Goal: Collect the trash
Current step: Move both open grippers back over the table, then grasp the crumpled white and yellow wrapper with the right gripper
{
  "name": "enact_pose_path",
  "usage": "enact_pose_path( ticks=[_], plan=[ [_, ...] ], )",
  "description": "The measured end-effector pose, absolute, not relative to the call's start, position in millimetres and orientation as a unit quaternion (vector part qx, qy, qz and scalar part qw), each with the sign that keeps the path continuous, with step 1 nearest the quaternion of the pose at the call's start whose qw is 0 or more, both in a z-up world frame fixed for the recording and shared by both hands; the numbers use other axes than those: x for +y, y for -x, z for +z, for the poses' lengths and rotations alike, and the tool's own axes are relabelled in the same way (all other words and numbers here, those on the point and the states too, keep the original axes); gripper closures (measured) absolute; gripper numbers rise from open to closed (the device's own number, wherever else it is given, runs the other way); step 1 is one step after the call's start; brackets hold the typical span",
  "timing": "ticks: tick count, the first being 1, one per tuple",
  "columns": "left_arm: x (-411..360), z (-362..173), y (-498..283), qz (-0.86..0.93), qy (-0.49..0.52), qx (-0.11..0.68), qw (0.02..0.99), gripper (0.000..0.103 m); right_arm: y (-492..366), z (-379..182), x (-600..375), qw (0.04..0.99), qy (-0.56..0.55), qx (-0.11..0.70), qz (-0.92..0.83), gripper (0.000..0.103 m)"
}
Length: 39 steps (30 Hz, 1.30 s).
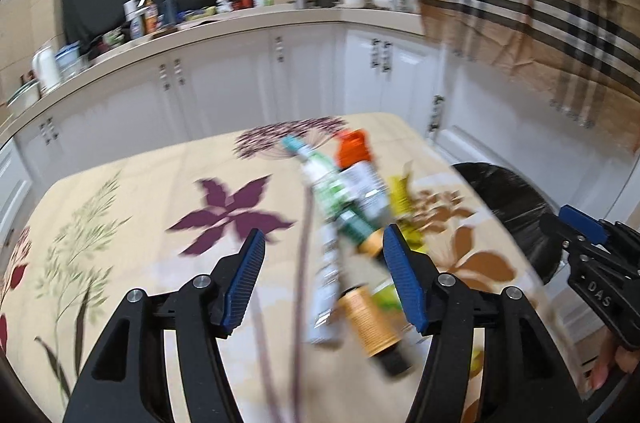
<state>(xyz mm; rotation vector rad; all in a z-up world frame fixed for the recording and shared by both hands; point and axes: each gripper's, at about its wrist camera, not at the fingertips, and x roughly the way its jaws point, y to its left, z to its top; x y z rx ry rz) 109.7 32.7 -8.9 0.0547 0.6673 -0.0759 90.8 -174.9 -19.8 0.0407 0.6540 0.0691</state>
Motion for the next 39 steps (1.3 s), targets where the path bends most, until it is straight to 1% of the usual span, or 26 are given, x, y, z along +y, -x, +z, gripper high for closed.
enact_pose_path(
  ticks=[15, 26, 32, 35, 39],
  plan=[
    [116, -28, -68, 0.030, 0.002, 0.341, 0.940, 0.043, -60, -39, -90, 0.926, 0.030, 0.360, 0.111, 0.071],
    [145, -35, -59, 0.051, 0.024, 0.346, 0.937, 0.043, -56, -49, -63, 0.915, 0.059, 0.378, 0.129, 0.071],
    [148, -37, -57, 0.051, 0.028, 0.348, 0.936, 0.043, -54, -48, -60, 0.912, 0.066, 0.384, 0.130, 0.073],
    [148, -37, -57, 0.051, 0.028, 0.348, 0.936, 0.043, -54, -52, -61, 0.908, 0.067, 0.394, 0.127, 0.080],
    [148, -39, -57, 0.049, 0.029, 0.351, 0.935, 0.043, -53, -55, -64, 0.906, 0.060, 0.398, 0.130, 0.080]
  ],
)
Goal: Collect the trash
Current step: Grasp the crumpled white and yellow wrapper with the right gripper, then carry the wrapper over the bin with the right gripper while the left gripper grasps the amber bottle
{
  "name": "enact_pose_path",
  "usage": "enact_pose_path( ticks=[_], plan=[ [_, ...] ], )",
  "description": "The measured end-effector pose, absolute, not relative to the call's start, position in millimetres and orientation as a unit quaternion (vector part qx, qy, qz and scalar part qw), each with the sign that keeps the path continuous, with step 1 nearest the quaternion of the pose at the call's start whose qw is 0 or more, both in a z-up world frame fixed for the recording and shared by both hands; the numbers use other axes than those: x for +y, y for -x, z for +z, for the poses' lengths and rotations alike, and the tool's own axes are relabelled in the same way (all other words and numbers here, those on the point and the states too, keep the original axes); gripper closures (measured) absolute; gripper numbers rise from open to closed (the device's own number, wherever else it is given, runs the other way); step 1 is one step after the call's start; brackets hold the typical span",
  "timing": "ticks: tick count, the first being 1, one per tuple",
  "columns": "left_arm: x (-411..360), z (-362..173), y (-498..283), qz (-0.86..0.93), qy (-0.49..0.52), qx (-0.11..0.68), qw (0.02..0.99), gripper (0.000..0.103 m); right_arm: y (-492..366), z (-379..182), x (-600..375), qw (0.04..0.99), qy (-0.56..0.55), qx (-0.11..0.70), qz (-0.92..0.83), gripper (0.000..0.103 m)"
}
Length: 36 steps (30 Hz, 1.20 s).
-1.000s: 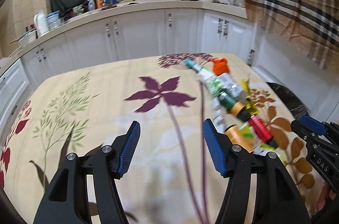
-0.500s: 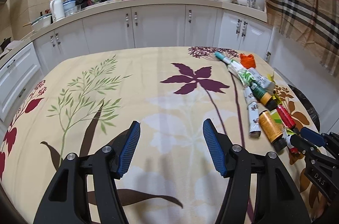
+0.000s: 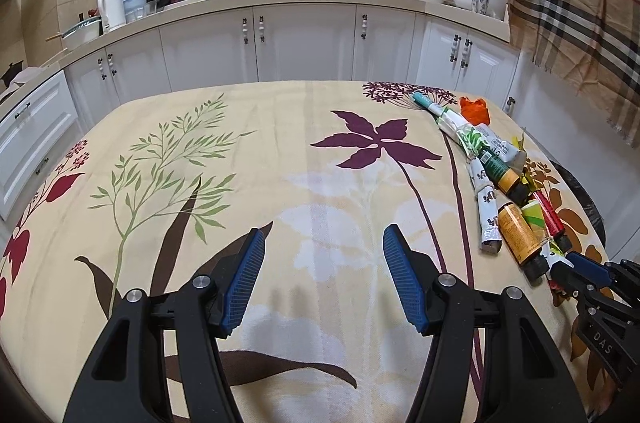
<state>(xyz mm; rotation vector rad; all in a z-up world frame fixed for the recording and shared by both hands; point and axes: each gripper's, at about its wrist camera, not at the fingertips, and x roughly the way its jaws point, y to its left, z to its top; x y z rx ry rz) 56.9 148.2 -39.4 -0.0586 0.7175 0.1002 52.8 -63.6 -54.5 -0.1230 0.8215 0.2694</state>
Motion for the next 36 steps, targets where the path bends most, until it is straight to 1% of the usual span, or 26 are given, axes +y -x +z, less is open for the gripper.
enact_pose_path(
  ticks=[5, 7, 9, 11, 23, 36],
  plan=[
    [142, -41, -57, 0.043, 0.025, 0.353, 0.934, 0.043, -54, -57, -59, 0.904, 0.063, 0.399, 0.137, 0.080],
    [140, -40, -58, 0.041, 0.024, 0.353, 0.934, 0.043, -55, -59, -58, 0.902, 0.063, 0.403, 0.141, 0.082],
    [138, -41, -58, 0.041, 0.021, 0.354, 0.934, 0.043, -53, -60, -58, 0.901, 0.061, 0.403, 0.147, 0.087],
    [137, -40, -58, 0.041, 0.021, 0.355, 0.934, 0.043, -52, -59, -57, 0.903, 0.061, 0.400, 0.146, 0.088],
    [108, -34, -55, 0.013, 0.011, 0.353, 0.936, 0.043, -46, -35, -80, 0.922, 0.045, 0.361, 0.130, 0.088],
    [37, -34, -53, -0.039, -0.019, 0.357, 0.933, 0.043, -47, -33, -133, 0.934, 0.008, 0.344, 0.091, 0.088]
  ],
)
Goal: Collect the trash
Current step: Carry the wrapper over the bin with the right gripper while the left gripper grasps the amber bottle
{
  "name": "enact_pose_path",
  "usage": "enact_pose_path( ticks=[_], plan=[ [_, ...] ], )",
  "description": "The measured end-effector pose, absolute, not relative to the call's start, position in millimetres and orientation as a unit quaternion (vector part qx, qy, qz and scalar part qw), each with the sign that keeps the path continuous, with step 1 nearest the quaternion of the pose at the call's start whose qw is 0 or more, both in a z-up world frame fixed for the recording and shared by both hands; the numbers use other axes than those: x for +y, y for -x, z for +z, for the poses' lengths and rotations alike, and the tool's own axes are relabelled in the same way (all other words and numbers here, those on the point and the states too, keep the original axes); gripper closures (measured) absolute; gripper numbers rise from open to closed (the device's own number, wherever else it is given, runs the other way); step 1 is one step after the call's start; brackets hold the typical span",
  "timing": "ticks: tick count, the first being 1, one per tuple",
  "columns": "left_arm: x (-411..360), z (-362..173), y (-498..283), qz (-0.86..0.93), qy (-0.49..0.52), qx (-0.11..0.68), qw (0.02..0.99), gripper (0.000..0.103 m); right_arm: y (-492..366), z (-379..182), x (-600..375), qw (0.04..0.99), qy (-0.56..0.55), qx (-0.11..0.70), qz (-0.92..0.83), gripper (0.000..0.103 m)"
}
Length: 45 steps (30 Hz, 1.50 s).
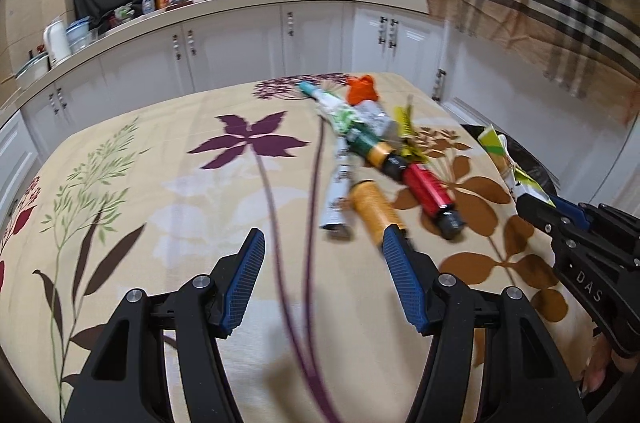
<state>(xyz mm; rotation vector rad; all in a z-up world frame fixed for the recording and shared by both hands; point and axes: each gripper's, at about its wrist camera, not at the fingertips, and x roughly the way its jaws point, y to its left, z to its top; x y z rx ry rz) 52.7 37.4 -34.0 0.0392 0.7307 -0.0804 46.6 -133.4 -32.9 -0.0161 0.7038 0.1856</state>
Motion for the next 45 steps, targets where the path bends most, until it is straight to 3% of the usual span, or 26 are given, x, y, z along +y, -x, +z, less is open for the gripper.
enact_pose_path(
  ticks=[9, 15, 21, 45],
  plan=[
    [-2, -48, -66, -0.054, -0.043, 0.379, 0.923, 0.043, -47, -38, -171, 0.938, -0.024, 0.339, 0.073, 0.088],
    [-11, -56, -77, -0.054, -0.051, 0.397, 0.915, 0.057, -50, -43, -181, 0.936, -0.037, 0.341, 0.073, 0.088],
    [-6, -65, -82, -0.057, -0.035, 0.420, 0.905, 0.078, -54, -45, -184, 0.936, -0.042, 0.342, 0.077, 0.088],
    [-32, -18, -93, -0.114, -0.031, 0.343, 0.932, 0.078, -78, -27, -215, 0.949, -0.032, 0.312, 0.021, 0.088]
  ],
)
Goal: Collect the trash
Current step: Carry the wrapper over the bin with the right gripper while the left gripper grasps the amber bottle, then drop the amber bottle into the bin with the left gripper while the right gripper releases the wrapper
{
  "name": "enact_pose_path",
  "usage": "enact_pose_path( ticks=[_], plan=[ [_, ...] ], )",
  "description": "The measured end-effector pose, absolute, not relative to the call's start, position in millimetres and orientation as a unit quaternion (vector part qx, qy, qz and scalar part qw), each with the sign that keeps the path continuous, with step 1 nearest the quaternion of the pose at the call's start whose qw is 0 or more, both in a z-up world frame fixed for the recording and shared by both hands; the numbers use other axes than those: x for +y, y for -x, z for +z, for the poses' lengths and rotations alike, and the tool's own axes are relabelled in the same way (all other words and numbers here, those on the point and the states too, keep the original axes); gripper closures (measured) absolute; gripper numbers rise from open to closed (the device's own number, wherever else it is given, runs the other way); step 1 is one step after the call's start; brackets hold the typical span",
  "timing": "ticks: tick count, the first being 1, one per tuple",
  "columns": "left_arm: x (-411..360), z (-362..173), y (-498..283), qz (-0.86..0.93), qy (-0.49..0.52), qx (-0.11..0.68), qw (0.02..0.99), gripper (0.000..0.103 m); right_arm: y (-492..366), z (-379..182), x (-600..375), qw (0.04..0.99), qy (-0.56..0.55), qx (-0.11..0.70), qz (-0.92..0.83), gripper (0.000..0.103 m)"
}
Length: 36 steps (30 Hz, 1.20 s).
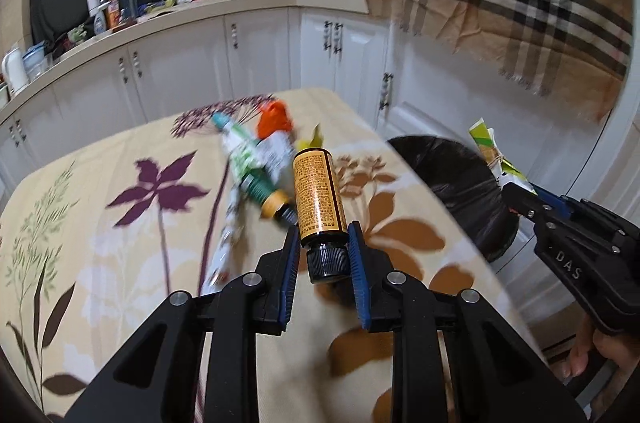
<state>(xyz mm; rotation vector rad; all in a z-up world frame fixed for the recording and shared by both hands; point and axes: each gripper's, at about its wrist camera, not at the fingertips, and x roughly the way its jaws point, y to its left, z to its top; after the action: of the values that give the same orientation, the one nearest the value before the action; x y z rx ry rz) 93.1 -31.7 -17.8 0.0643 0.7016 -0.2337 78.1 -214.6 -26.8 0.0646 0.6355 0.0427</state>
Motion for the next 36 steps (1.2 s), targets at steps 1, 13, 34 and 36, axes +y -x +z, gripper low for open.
enact_pose_path(
  ticks=[1, 13, 34, 36],
  plan=[
    [-36, -16, -96, -0.118, -0.035, 0.338, 0.933, 0.078, -81, -26, -217, 0.950, -0.029, 0.310, 0.016, 0.088],
    [-92, -11, -149, -0.166, -0.056, 0.317, 0.932, 0.078, -122, -28, -252, 0.952, -0.028, 0.303, -0.037, 0.088],
    [-155, -38, -212, -0.187, -0.092, 0.344, 0.916, 0.075, -173, -61, -293, 0.941, -0.057, 0.324, -0.075, 0.077],
    [-153, -38, -211, -0.185, -0.089, 0.344, 0.916, 0.067, -173, -62, -294, 0.941, -0.058, 0.323, -0.079, 0.074]
  ],
)
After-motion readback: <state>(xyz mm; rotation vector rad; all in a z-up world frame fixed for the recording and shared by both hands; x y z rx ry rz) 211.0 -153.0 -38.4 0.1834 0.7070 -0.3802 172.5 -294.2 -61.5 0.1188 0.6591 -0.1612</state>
